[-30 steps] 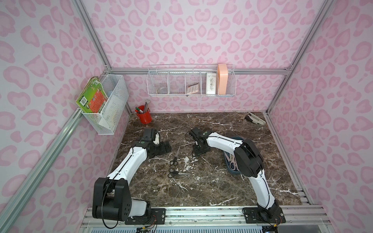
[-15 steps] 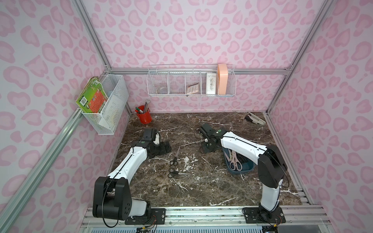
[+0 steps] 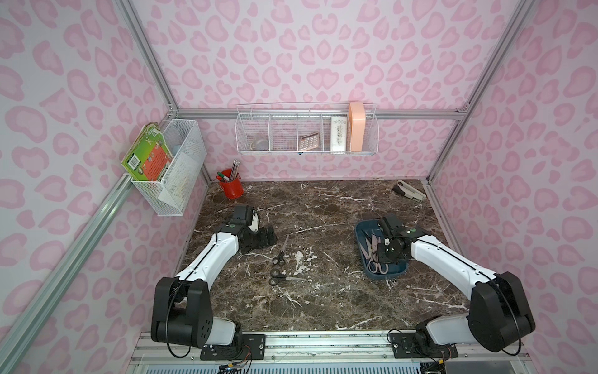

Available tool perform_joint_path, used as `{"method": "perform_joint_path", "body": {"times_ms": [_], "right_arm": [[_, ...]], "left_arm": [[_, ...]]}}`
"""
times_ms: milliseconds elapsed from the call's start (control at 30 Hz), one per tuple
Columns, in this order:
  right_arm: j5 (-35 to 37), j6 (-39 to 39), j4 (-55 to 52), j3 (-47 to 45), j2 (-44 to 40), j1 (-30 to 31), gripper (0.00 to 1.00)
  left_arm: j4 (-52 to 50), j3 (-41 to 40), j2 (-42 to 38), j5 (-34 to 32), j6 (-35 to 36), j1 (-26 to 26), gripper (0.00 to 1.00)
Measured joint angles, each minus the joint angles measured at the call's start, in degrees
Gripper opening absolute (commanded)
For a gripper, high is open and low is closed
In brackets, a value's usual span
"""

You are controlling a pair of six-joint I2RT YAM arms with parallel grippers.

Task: Put the scissors into the storage box
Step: Place the scissors in the storage box.

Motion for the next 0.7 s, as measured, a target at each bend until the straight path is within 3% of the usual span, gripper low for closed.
{"method": "perform_joint_path", "body": {"times_ms": [133, 233, 333, 500, 700], "right_arm": [[-1.8, -0.4, 2.7, -1.5, 3.2, -0.5, 0.03], [-1.6, -0.3, 3.4, -0.6, 5.4, -0.7, 0.23], [0.2, -0.3, 2.9, 0.7, 5.3, -0.5, 0.35], [4.5, 0.4, -0.1, 6.4, 2.7, 0.7, 0.39], [3.2, 1.2, 1.1, 15.6, 5.6, 9.7, 0.39]], "left_arm": [[-1.1, 0.1, 0.1, -0.4, 0.2, 0.0, 0.95], [-2.1, 0.1, -0.3, -0.9, 0.9, 0.0, 0.95], [-2.3, 0.0, -0.7, -1.6, 0.9, 0.0, 0.95], [-2.1, -0.8, 0.8, -1.5, 0.8, 0.0, 0.94], [1.9, -1.9, 4.7, 1.8, -2.3, -0.5, 0.92]]}}
